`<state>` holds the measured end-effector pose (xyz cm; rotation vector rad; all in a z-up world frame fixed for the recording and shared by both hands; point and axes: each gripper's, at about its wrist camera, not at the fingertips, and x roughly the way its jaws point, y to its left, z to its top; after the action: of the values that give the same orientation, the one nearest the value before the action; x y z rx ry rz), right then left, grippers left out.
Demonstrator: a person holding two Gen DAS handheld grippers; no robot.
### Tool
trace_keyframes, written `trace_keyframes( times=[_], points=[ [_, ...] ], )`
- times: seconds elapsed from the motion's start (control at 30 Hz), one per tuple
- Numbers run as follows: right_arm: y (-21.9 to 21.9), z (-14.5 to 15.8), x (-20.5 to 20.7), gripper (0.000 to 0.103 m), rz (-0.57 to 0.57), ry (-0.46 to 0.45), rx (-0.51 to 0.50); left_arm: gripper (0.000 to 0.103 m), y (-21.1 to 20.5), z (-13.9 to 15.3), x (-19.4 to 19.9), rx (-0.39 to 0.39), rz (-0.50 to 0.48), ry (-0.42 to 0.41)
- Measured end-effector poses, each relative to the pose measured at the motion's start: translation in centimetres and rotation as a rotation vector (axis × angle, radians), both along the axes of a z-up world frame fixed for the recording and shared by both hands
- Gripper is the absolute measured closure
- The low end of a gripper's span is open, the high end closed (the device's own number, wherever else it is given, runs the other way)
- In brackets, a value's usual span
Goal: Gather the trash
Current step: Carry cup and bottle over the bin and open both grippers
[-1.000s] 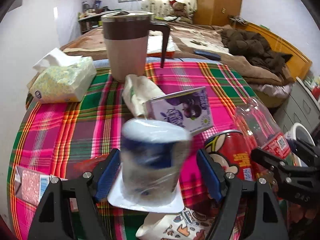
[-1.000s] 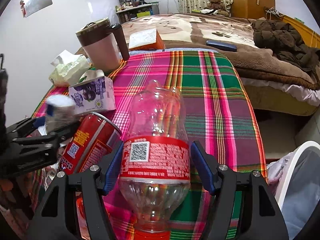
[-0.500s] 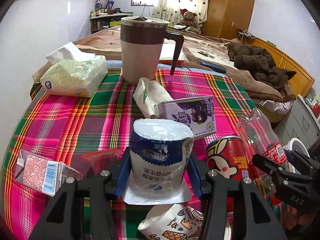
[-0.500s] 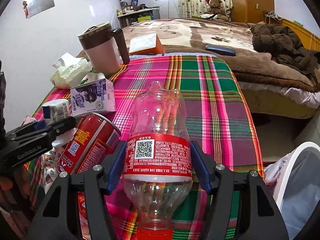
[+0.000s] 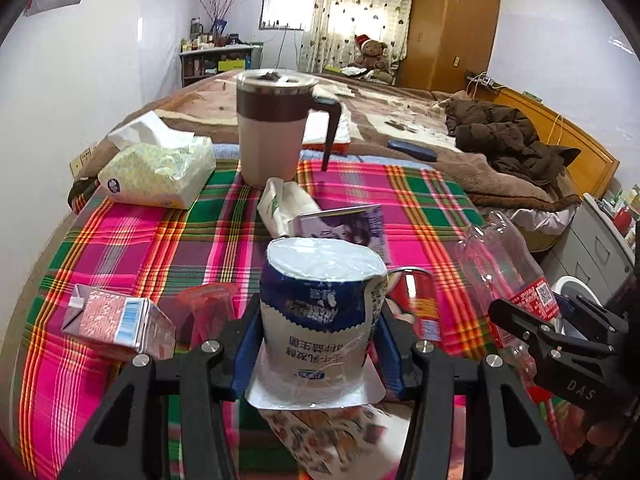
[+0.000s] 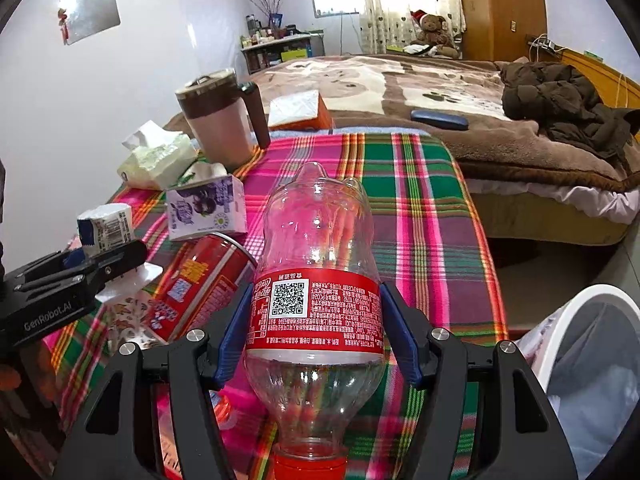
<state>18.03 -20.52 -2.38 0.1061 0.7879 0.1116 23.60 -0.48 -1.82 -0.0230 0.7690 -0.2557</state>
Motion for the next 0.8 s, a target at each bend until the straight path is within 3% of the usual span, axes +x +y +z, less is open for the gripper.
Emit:
trace_keyframes(
  times=[0.43, 0.8],
  points=[
    [-2.7, 2.8, -3.9, 0.039, -0.027, -0.066, 0.018, 0.05, -2.7, 3.3, -4.9, -0.015, -0.049, -0.076],
    [-6.6, 4.0, -7.4, 0.039, -0.091, -0.099, 0.013, 0.05, -7.4, 4.7, -8.5, -0.036, -0.142, -0.105]
  ],
)
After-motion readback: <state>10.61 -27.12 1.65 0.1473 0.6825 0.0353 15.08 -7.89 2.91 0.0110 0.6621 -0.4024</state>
